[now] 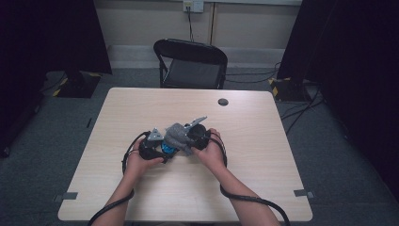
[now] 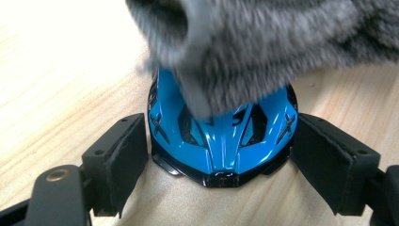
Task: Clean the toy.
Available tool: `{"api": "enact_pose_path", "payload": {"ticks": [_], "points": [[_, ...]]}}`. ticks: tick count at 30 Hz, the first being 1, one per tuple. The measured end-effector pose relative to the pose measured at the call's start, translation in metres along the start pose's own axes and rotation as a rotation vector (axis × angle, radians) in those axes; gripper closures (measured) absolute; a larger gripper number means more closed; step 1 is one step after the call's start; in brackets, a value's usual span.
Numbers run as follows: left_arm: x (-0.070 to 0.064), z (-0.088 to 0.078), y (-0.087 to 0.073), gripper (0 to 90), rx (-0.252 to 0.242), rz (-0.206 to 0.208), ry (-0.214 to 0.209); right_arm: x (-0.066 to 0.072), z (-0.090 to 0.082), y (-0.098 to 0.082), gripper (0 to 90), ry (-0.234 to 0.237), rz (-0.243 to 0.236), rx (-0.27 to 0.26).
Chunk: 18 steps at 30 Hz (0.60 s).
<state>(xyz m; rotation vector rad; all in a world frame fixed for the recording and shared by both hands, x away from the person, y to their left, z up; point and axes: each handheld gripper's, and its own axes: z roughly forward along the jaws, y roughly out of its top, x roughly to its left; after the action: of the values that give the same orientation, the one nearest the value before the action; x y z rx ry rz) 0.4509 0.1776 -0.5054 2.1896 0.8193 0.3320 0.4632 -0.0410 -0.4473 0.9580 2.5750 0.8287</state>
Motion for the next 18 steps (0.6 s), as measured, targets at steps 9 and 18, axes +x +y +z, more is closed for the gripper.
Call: {"api": "enact_pose_path", "payload": {"ticks": [9, 18], "points": [[-0.001, -0.001, -0.001, 19.3, -0.001, 0.0, -0.001, -0.014, 0.0, 0.004, 75.9, -0.027, 0.029, 0.014], [-0.002, -0.001, -0.001, 19.3, -0.002, 0.001, 0.0, -0.021, 0.0, 0.01, 76.0, -0.06, 0.03, 0.04]]}}
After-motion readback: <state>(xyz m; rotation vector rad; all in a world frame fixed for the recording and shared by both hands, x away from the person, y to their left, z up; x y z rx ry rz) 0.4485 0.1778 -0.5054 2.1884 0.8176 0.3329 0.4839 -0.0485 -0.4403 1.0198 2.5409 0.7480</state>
